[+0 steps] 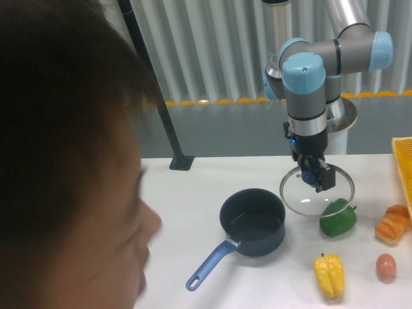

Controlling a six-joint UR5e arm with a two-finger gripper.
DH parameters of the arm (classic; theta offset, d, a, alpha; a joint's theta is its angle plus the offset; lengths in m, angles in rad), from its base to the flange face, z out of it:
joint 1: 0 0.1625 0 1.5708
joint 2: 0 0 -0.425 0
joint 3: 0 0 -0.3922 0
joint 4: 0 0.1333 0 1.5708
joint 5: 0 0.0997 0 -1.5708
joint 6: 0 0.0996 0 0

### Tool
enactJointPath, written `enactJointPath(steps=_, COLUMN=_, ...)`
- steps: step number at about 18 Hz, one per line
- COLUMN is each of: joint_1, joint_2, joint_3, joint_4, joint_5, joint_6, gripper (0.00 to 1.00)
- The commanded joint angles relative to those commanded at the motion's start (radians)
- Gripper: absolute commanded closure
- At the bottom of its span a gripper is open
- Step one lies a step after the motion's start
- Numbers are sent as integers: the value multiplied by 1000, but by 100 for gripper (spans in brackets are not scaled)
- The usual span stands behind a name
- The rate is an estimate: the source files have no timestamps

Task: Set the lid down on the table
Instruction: 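Lift the glass lid by its knob with the gripper, raising it higher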

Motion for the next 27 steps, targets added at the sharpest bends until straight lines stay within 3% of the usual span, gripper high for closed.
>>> enactJointPath(steps=16, joint_1=44, joint_2=32, joint_3=-40, joint_4=-32, joint_5=29, joint_6=43, gripper=63)
enactJointPath(steps=27, joint_1=23, joint_2=143, joint_3=-167, joint_4=-38, joint_5=46, joint_6=43, gripper=63)
